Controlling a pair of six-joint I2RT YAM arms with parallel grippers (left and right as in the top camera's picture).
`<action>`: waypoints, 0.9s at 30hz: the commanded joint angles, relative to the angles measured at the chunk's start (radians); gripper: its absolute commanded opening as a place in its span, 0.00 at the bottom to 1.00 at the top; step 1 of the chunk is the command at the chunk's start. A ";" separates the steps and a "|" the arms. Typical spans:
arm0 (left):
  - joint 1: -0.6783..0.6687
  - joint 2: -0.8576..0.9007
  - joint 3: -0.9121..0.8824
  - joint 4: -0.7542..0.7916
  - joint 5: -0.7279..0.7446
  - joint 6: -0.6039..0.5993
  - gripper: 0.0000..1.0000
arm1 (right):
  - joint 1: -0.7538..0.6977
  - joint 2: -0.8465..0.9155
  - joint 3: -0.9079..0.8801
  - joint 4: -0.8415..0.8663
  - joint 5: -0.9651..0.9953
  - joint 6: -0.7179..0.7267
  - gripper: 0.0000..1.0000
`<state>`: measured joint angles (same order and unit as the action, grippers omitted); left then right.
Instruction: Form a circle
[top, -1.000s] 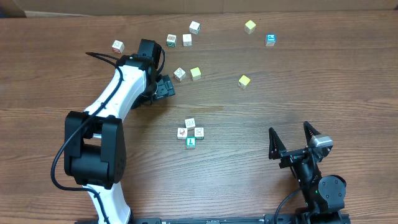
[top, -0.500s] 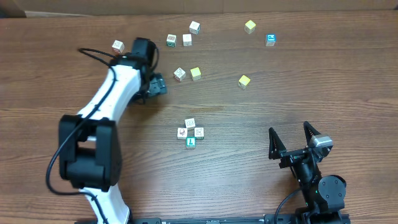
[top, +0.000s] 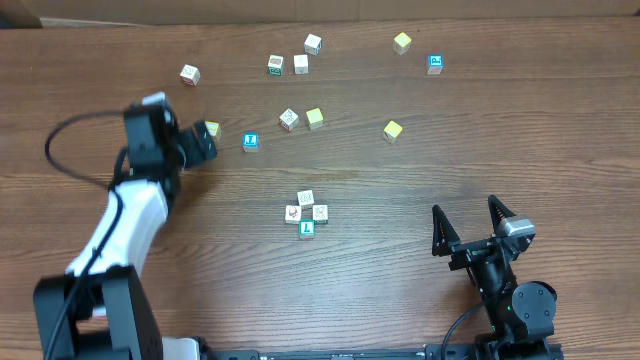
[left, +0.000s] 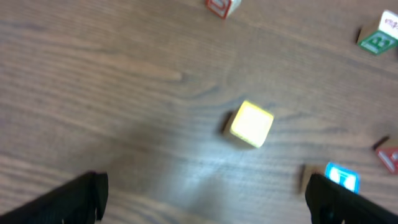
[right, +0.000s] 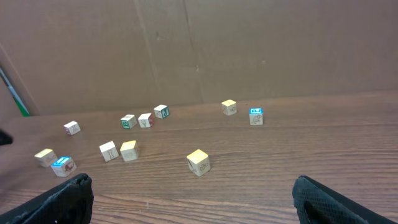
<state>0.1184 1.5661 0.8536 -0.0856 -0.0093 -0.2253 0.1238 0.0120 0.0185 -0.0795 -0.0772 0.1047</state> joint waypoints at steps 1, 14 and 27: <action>0.027 -0.082 -0.162 0.095 0.044 0.055 1.00 | -0.007 -0.009 -0.011 0.002 0.008 -0.002 1.00; 0.030 -0.226 -0.642 0.395 0.055 0.053 1.00 | -0.007 -0.009 -0.011 0.002 0.008 -0.002 1.00; 0.031 -0.458 -0.850 0.503 -0.024 -0.089 1.00 | -0.007 -0.009 -0.011 0.002 0.008 -0.002 1.00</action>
<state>0.1448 1.1542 0.0257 0.4583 -0.0082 -0.2741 0.1238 0.0120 0.0185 -0.0807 -0.0772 0.1047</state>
